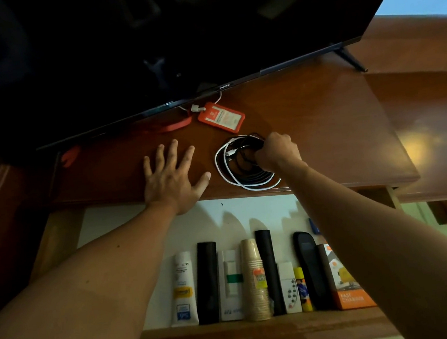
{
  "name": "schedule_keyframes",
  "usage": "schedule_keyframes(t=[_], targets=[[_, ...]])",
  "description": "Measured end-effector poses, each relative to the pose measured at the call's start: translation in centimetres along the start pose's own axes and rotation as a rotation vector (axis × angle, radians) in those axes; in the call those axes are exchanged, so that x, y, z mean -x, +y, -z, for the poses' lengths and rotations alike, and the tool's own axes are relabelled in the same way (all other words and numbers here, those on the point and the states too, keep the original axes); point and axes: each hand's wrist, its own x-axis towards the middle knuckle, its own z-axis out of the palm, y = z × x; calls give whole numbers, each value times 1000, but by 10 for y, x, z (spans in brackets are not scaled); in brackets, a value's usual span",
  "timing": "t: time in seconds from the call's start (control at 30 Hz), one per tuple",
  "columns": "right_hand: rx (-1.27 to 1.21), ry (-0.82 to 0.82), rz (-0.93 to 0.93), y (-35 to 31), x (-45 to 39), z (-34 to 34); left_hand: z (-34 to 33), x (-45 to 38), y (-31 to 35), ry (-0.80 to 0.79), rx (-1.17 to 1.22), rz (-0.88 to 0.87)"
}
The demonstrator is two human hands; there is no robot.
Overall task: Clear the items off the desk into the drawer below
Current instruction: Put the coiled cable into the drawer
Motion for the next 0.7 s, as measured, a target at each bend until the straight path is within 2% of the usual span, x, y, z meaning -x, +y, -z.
schedule_keyframes(t=[0.4, 0.7], targets=[[143, 105, 146, 8, 15, -12, 0, 0, -1, -3, 2, 0], [-102, 120, 36, 17, 42, -20, 0, 0, -2, -7, -2, -5]])
